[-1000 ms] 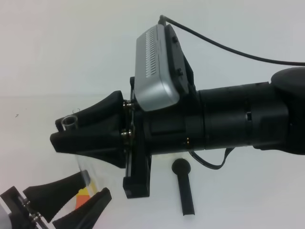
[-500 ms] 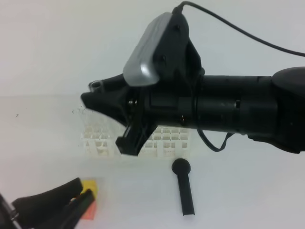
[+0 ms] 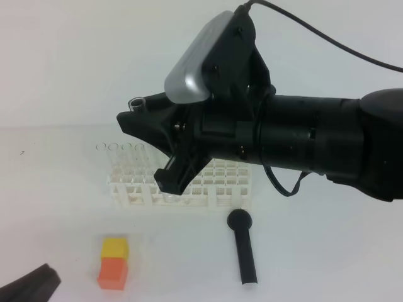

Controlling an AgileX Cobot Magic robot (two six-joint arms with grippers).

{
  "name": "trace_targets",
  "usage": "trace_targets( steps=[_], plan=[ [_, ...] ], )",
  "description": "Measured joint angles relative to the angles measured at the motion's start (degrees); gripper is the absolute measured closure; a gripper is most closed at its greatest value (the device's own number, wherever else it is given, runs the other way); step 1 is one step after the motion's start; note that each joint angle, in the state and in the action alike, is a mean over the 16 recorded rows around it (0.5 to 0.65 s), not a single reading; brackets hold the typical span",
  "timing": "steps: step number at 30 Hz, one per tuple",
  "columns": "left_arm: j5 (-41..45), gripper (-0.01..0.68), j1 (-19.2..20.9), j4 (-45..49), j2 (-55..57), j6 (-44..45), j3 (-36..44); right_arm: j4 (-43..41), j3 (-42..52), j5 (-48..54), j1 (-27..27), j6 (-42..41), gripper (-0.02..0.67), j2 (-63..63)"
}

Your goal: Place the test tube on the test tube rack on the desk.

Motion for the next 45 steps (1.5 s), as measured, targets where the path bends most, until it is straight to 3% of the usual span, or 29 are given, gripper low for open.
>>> trace_targets(
  steps=[15,33,38,45],
  plan=[
    [8.50,0.673,-0.02,-0.91,-5.17,0.00,0.01,0.06,0.00,-0.18,0.00,0.00,0.524,0.00],
    [9.26,0.674,0.48,-1.60,-5.17,0.00,0.68,0.06,0.00,-0.17,0.00,0.00,0.524,0.00],
    [9.91,0.674,3.73,-3.22,-5.20,0.00,2.73,0.06,0.00,-0.14,0.00,0.00,0.524,0.00],
    [14.50,0.674,12.25,-5.45,-6.71,0.07,6.76,0.06,0.00,-0.10,0.00,0.00,0.524,0.00]
  ],
)
